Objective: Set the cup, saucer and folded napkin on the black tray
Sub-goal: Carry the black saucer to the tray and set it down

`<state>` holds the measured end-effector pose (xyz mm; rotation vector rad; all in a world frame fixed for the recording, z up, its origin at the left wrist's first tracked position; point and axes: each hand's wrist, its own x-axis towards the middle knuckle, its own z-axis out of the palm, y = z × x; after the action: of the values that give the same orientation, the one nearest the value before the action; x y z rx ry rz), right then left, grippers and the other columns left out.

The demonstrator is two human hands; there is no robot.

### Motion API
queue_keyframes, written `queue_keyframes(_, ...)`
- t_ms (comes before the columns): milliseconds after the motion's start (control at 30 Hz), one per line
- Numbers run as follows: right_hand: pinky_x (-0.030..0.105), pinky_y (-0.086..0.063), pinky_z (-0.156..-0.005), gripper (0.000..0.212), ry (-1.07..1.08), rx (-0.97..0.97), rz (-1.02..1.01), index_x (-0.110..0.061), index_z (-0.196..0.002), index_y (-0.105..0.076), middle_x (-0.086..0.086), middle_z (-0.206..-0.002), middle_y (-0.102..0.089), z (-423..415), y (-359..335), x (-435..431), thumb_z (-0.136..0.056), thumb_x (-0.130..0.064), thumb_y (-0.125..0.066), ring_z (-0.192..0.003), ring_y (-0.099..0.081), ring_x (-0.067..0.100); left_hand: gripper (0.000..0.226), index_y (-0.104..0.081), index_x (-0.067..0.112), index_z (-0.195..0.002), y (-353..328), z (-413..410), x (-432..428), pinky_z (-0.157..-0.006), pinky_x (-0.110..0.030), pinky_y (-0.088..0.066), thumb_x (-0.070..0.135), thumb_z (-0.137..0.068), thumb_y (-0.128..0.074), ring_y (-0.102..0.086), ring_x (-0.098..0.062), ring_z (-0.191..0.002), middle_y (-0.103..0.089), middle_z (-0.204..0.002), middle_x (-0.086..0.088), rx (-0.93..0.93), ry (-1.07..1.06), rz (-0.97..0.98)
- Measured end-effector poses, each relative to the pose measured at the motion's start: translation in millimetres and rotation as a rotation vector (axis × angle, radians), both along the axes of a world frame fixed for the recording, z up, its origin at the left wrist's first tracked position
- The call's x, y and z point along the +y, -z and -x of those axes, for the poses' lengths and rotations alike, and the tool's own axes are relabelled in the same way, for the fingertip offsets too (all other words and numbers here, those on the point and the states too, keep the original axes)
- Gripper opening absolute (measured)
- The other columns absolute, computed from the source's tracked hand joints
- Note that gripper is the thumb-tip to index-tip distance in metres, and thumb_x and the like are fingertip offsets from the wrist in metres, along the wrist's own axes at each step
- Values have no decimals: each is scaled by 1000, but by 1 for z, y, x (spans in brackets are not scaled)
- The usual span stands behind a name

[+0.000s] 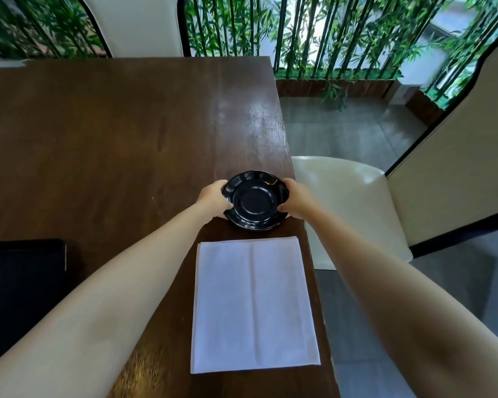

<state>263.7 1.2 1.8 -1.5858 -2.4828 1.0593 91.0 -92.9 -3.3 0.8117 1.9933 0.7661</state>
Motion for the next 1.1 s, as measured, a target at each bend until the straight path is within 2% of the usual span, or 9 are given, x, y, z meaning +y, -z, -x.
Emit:
queue_keyframes(67,39,-52,-82,62,-9,-4,-7,-9,-131,-46,17,-125,-57,0,-2,1,-74,-3,-69,-112,-55,34,50,-52,17,-125,-1,0,-2,-80,-47,-58,-9,-82,-57,-60,-31,-105,-60,-119,-13,-2,8,-7)
queue_keyframes(267,40,-49,-91,59,-29,36,-30,-8,-126,-52,15,-120,-61,1,-23,5,-70,0,-70,-112,-55,33,47,-55,16,-121,-23,1,-6,-76,-45,-59,-11,-82,-57,-62,-31,-100,-61,-113,-12,-21,-9,-62)
queue_keyframes(400,44,-52,-90,56,-58,71,-34,-10,-122,-55,14,-116,-64,12,-53,6,-70,2,-68,-109,-57,33,45,-56,15,-118,-51,9,-12,-70,-39,-60,-12,-82,-56,-63,-30,-95,-62,-111,-11,-5,-25,-120)
queue_keyframes(500,45,-54,-88,52,-86,92,-52,-10,-118,-59,14,-111,-66,25,-79,4,-70,5,-66,-103,-61,34,45,-58,15,-114,-73,20,-20,-69,-40,-60,-15,-80,-54,-64,-31,-94,-62,-110,-14,-12,-51,-158)
queue_keyframes(667,46,-54,-89,54,-164,121,-44,-12,-120,-58,13,-113,-65,57,-121,-5,-71,7,-64,-104,-62,32,46,-60,16,-115,-111,48,-40,-65,-36,-60,-14,-79,-57,-64,-29,-95,-62,-112,-13,14,-97,-193)
queue_keyframes(767,36,-54,-86,49,-221,113,-67,-12,-117,-60,11,-111,-67,82,-144,-15,-71,5,-66,-97,-62,26,42,-62,14,-110,-133,69,-59,-57,-31,-61,-13,-78,-60,-65,-27,-90,-63,-112,-13,32,-137,-216)
queue_keyframes(867,29,-51,-69,50,-289,119,-78,-13,-119,-59,5,-100,-65,114,-166,-35,-72,4,-67,-83,-58,20,40,-64,14,-107,-153,95,-89,-59,-32,-61,-12,-76,-60,-68,-25,-85,-66,-108,-13,73,-176,-232)
queue_keyframes(967,30,-53,-75,49,-388,121,-87,-14,-118,-61,4,-100,-66,148,-183,-62,-71,2,-66,-86,-60,22,42,-63,13,-111,-168,122,-127,-64,-35,-61,-11,-76,-62,-68,-26,-87,-66,-106,-12,85,-216,-242)
queue_keyframes(1100,36,-57,-80,49,-463,168,-40,-13,-117,-61,6,-104,-67,192,-197,-106,-71,4,-65,-93,-66,26,48,-61,15,-117,-185,155,-187,-60,-32,-61,-10,-76,-63,-68,-22,-84,-65,-98,-4,91,-266,-241)
